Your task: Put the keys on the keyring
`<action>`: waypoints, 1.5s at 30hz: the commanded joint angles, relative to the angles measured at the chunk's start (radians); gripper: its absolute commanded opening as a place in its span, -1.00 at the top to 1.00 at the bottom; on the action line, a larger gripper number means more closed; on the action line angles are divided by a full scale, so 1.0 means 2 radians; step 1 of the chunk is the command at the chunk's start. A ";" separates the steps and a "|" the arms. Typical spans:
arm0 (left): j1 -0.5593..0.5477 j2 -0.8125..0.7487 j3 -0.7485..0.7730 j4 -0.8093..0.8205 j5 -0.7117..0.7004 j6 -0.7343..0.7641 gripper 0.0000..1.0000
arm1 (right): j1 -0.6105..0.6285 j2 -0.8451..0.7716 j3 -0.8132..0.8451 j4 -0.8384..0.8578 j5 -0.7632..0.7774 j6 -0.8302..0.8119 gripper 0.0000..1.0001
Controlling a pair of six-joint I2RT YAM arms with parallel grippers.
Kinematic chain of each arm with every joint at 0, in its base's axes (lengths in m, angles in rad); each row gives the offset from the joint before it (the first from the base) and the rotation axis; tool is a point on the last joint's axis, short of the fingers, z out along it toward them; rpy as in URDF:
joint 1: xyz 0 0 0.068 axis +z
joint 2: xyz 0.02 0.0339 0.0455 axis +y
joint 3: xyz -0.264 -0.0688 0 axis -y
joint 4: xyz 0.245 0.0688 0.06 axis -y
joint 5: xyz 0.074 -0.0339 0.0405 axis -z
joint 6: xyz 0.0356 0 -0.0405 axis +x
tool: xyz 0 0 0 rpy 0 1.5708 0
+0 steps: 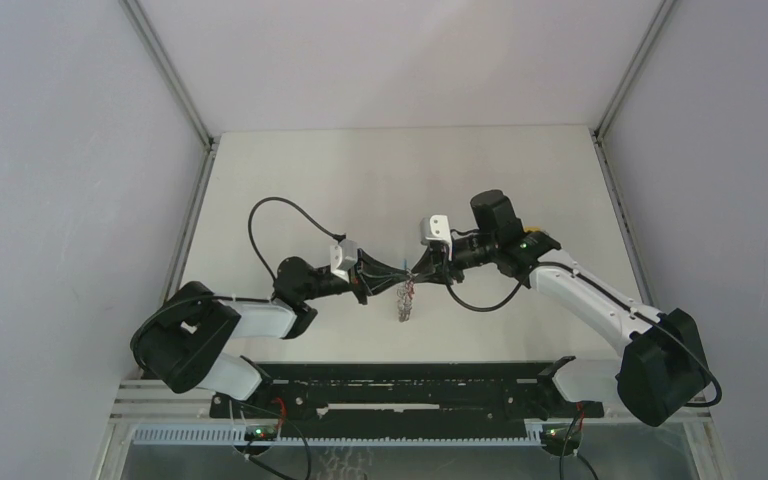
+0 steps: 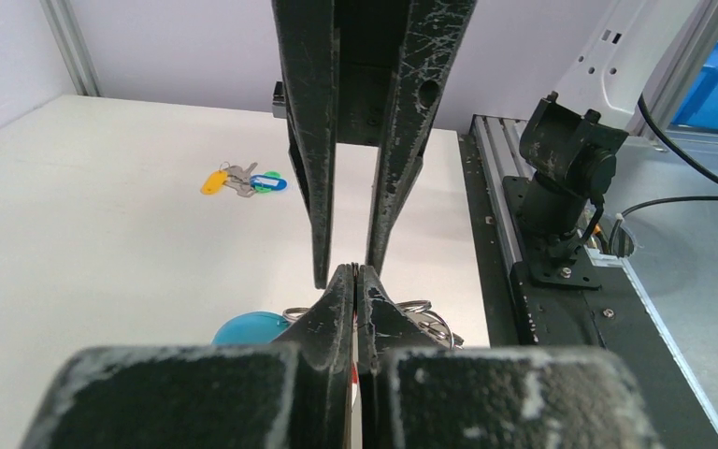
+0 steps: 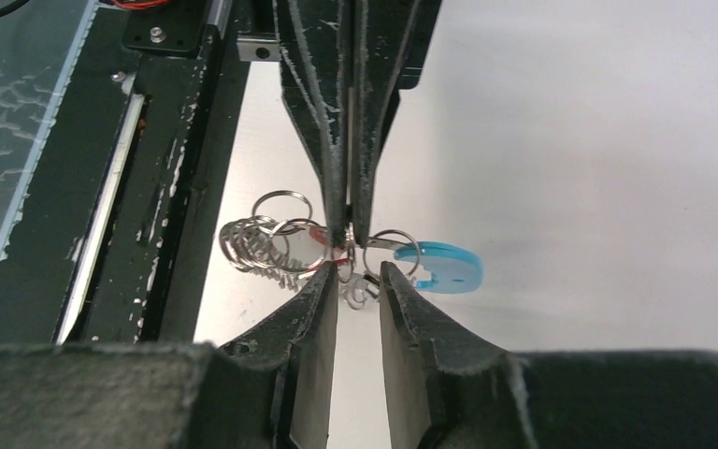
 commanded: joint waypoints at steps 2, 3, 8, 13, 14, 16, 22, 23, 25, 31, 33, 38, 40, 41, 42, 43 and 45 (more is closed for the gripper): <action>-0.003 -0.003 -0.004 0.039 -0.016 -0.007 0.99 | 0.007 -0.002 0.009 -0.012 -0.023 -0.022 0.54; -0.003 -0.002 -0.003 0.039 -0.016 -0.008 0.99 | 0.008 -0.002 0.009 -0.011 -0.023 -0.021 0.54; -0.003 -0.002 -0.003 0.039 -0.016 -0.009 1.00 | 0.009 -0.002 0.009 0.002 -0.022 -0.013 0.61; -0.003 -0.003 -0.002 0.038 -0.011 -0.009 1.00 | 0.010 0.000 0.009 0.018 -0.019 -0.001 0.69; -0.004 -0.004 -0.002 0.039 -0.010 -0.009 1.00 | 0.010 0.001 0.010 0.020 -0.019 0.001 0.72; -0.004 -0.004 -0.002 0.039 -0.010 -0.009 1.00 | 0.012 0.004 0.012 0.022 -0.019 0.004 0.78; -0.004 -0.005 -0.004 0.039 -0.011 -0.009 1.00 | 0.015 0.012 0.024 0.006 -0.011 0.002 1.00; -0.003 -0.006 -0.008 0.039 -0.016 -0.005 0.84 | 0.015 0.011 0.036 -0.021 0.006 -0.006 1.00; 0.001 -0.006 -0.010 0.039 -0.015 -0.006 0.62 | 0.015 0.010 0.053 -0.063 0.031 -0.014 1.00; 0.013 -0.005 -0.011 0.039 -0.001 -0.010 0.34 | 0.037 0.022 0.126 -0.194 0.131 -0.041 1.00; 0.013 -0.005 -0.010 0.038 0.003 -0.012 0.32 | 0.049 0.032 0.153 -0.231 0.162 -0.045 1.00; 0.014 -0.005 -0.009 0.034 0.008 -0.011 0.30 | 0.084 0.073 0.231 -0.323 0.237 -0.042 1.00; 0.014 -0.009 -0.007 0.014 0.009 0.001 0.30 | 0.098 0.086 0.253 -0.347 0.264 -0.036 1.00; 0.014 -0.012 -0.005 0.002 0.010 0.007 0.30 | 0.104 0.092 0.262 -0.357 0.274 -0.033 1.00; 0.014 -0.015 -0.005 -0.001 0.011 0.010 0.31 | 0.110 0.098 0.269 -0.364 0.285 -0.030 1.00; 0.014 -0.016 -0.006 -0.002 0.011 0.011 0.31 | 0.115 0.103 0.275 -0.368 0.294 -0.028 1.00; 0.014 -0.016 -0.004 -0.006 0.012 0.012 0.35 | 0.121 0.115 0.286 -0.378 0.308 -0.027 1.00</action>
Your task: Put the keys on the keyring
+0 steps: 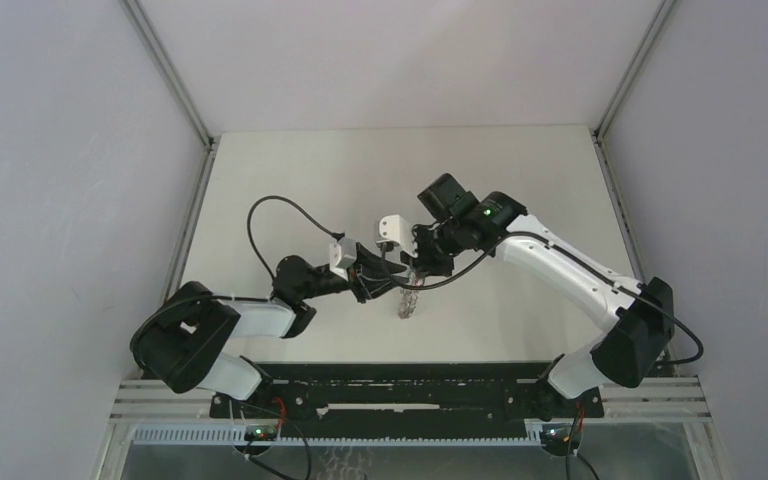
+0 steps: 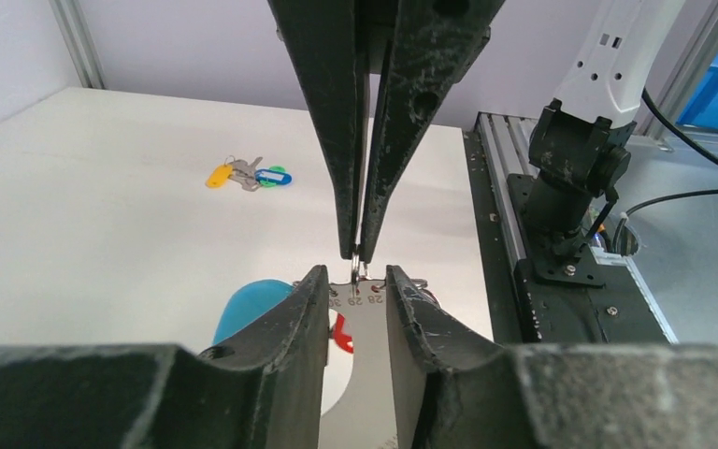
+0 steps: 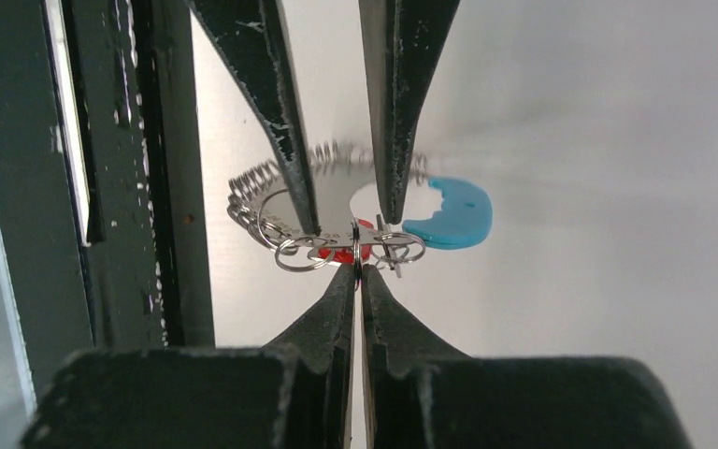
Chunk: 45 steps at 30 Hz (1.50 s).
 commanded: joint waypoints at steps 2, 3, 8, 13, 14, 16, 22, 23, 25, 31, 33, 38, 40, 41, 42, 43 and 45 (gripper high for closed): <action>0.003 -0.011 -0.003 -0.003 0.012 0.015 0.39 | 0.017 0.018 0.045 -0.046 0.056 0.009 1.00; 0.003 -0.008 -0.003 -0.002 0.014 0.014 0.42 | 0.020 0.020 0.049 -0.048 0.059 0.009 1.00; 0.003 0.001 0.003 0.009 0.028 0.005 0.45 | 0.030 0.025 0.057 -0.048 0.067 0.008 1.00; -0.001 0.004 0.008 0.009 0.033 0.003 0.45 | 0.034 0.031 0.063 -0.048 0.064 0.005 1.00; -0.002 0.006 0.009 0.009 0.033 0.003 0.45 | 0.036 0.031 0.064 -0.047 0.063 0.005 1.00; -0.003 0.009 0.011 0.009 0.031 0.003 0.46 | 0.038 0.032 0.066 -0.047 0.060 0.002 1.00; -0.006 0.018 0.016 0.009 0.026 0.003 0.50 | 0.043 0.031 0.067 -0.044 0.052 -0.002 1.00; -0.007 0.020 0.017 0.009 0.024 0.003 0.50 | 0.043 0.031 0.067 -0.043 0.052 -0.002 1.00; -0.007 0.023 0.017 0.009 0.023 0.003 0.50 | 0.044 0.031 0.067 -0.042 0.052 -0.002 1.00; -0.010 0.027 0.021 0.009 0.024 0.002 0.51 | 0.049 0.032 0.067 -0.039 0.049 -0.003 1.00; -0.011 0.026 0.022 0.009 0.024 0.002 0.51 | 0.050 0.032 0.067 -0.038 0.047 -0.003 1.00; -0.013 0.022 0.021 0.009 0.027 0.001 0.53 | 0.053 0.037 0.068 -0.037 0.044 -0.005 1.00; -0.013 0.021 0.022 0.010 0.028 0.001 0.54 | 0.055 0.039 0.070 -0.037 0.043 -0.005 1.00; -0.013 0.021 0.021 0.009 0.028 0.001 0.55 | 0.055 0.039 0.070 -0.037 0.043 -0.006 1.00; -0.013 0.021 0.021 0.009 0.028 0.001 0.55 | 0.056 0.040 0.071 -0.037 0.042 -0.006 1.00; -0.013 0.022 0.021 0.009 0.028 0.001 0.56 | 0.057 0.041 0.072 -0.037 0.042 -0.006 1.00; -0.013 0.022 0.022 0.009 0.029 0.000 0.58 | 0.058 0.042 0.073 -0.037 0.043 -0.006 1.00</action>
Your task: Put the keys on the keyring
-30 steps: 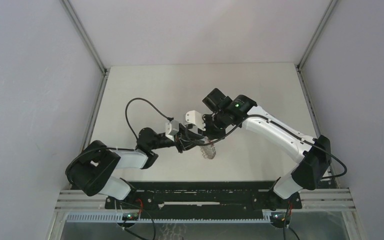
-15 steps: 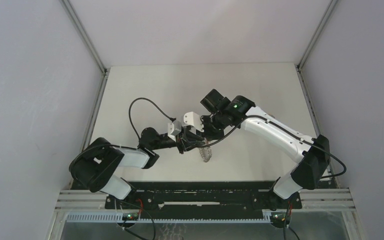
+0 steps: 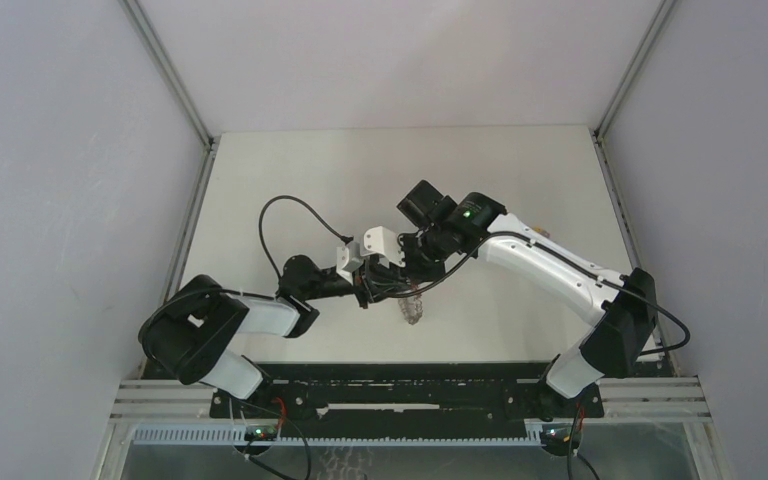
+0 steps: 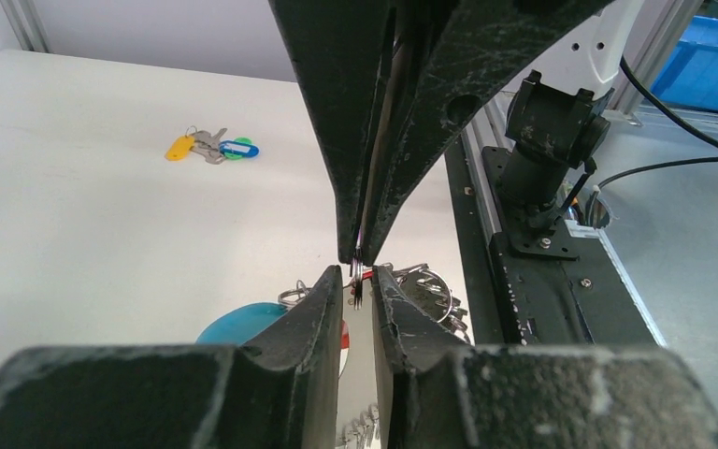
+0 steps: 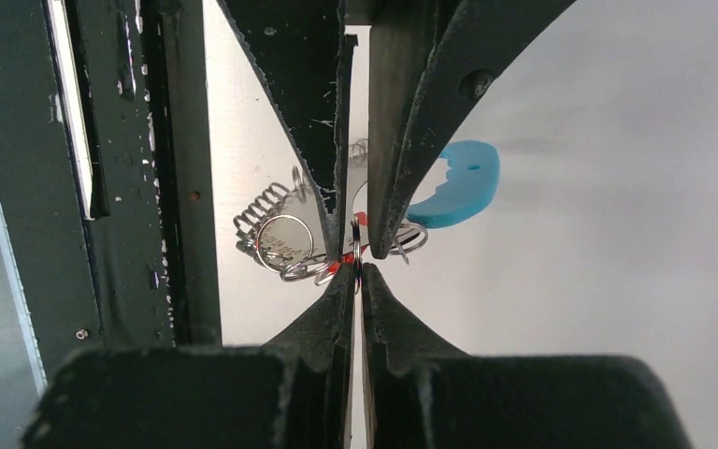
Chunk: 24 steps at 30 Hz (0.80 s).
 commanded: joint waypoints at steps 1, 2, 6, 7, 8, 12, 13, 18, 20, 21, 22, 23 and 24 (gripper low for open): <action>-0.004 -0.005 0.020 0.018 0.005 -0.001 0.62 | 0.009 -0.001 0.027 0.016 -0.011 -0.006 1.00; -0.004 -0.005 0.021 0.018 0.005 -0.002 0.65 | 0.010 0.000 0.028 0.016 -0.011 -0.007 1.00; -0.004 -0.006 0.020 0.018 0.005 -0.002 0.75 | 0.012 0.001 0.028 0.018 -0.010 -0.007 1.00; -0.004 -0.006 0.020 0.018 0.005 -0.002 0.82 | 0.012 0.001 0.027 0.018 -0.009 -0.006 1.00; -0.004 -0.007 0.020 0.018 0.004 -0.002 0.91 | 0.012 0.001 0.027 0.018 -0.008 -0.005 1.00; -0.004 -0.015 0.011 0.019 -0.010 0.005 1.00 | 0.006 -0.017 0.010 0.030 -0.004 -0.002 1.00; -0.004 -0.016 0.007 0.020 -0.014 0.007 0.99 | 0.002 -0.028 0.001 0.038 -0.007 -0.002 0.97; -0.003 -0.023 0.000 0.026 -0.024 0.008 1.00 | -0.033 -0.081 -0.053 0.072 -0.040 -0.005 0.60; -0.003 -0.026 -0.003 0.027 -0.028 0.007 1.00 | -0.051 -0.097 -0.071 0.082 -0.071 -0.011 0.53; -0.003 -0.027 -0.004 0.028 -0.029 0.007 1.00 | -0.063 -0.105 -0.082 0.090 -0.088 -0.015 0.51; -0.003 -0.027 -0.005 0.030 -0.031 0.007 0.99 | -0.072 -0.113 -0.092 0.100 -0.107 -0.018 0.49; -0.003 -0.027 -0.006 0.034 -0.032 0.005 1.00 | -0.082 -0.122 -0.102 0.110 -0.126 -0.022 0.48; -0.003 -0.027 -0.007 0.041 -0.032 0.002 1.00 | -0.092 -0.128 -0.113 0.123 -0.143 -0.024 0.47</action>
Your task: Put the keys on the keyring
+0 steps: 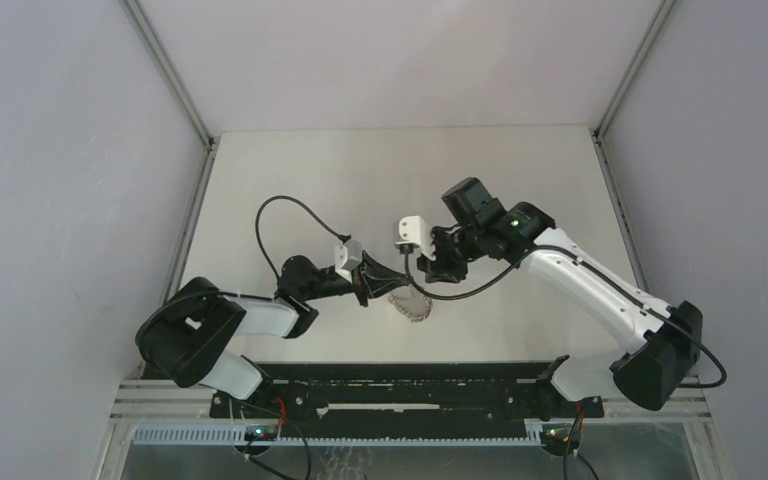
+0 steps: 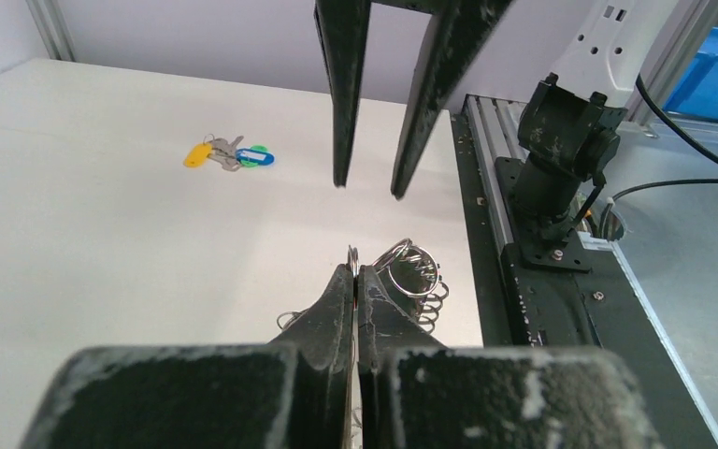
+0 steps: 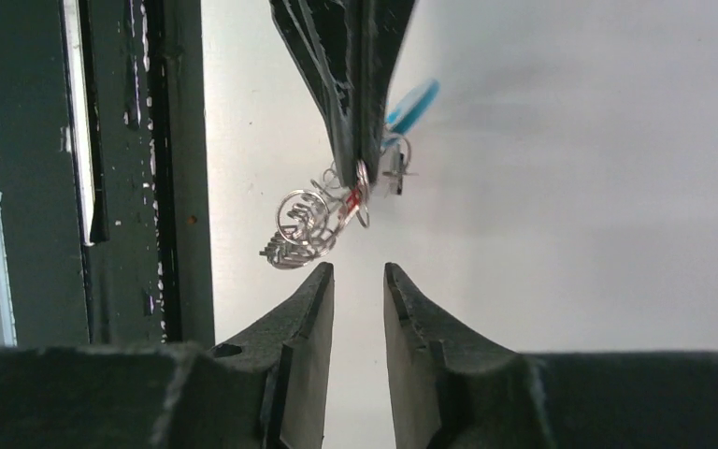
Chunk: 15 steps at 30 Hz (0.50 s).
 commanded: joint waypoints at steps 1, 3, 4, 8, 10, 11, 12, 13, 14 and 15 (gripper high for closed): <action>-0.002 -0.017 -0.007 0.047 -0.014 -0.002 1.00 | -0.037 -0.037 -0.034 0.070 -0.098 -0.018 0.47; -0.002 -0.016 -0.006 0.051 -0.011 -0.005 1.00 | -0.051 -0.043 -0.054 0.096 -0.120 -0.021 0.46; -0.002 -0.014 -0.005 0.051 -0.008 -0.005 1.00 | -0.057 -0.042 -0.063 0.106 -0.130 -0.023 0.46; -0.002 -0.013 -0.003 0.052 -0.003 -0.008 1.00 | -0.073 -0.034 -0.078 0.130 -0.165 -0.031 0.47; -0.002 -0.013 -0.003 0.052 -0.001 -0.008 1.00 | -0.074 -0.029 -0.082 0.137 -0.176 -0.032 0.47; -0.002 -0.013 -0.002 0.052 -0.001 -0.008 1.00 | -0.075 -0.026 -0.083 0.140 -0.179 -0.031 0.47; -0.002 -0.012 -0.002 0.052 -0.001 -0.008 1.00 | -0.075 -0.023 -0.083 0.141 -0.182 -0.030 0.48; -0.002 -0.012 -0.001 0.052 -0.001 -0.008 1.00 | -0.075 -0.022 -0.083 0.142 -0.184 -0.030 0.48; -0.002 -0.012 -0.001 0.052 -0.001 -0.008 0.99 | -0.074 -0.019 -0.083 0.143 -0.185 -0.030 0.49; -0.002 -0.011 -0.001 0.052 -0.001 -0.008 1.00 | -0.074 -0.018 -0.083 0.143 -0.189 -0.030 0.49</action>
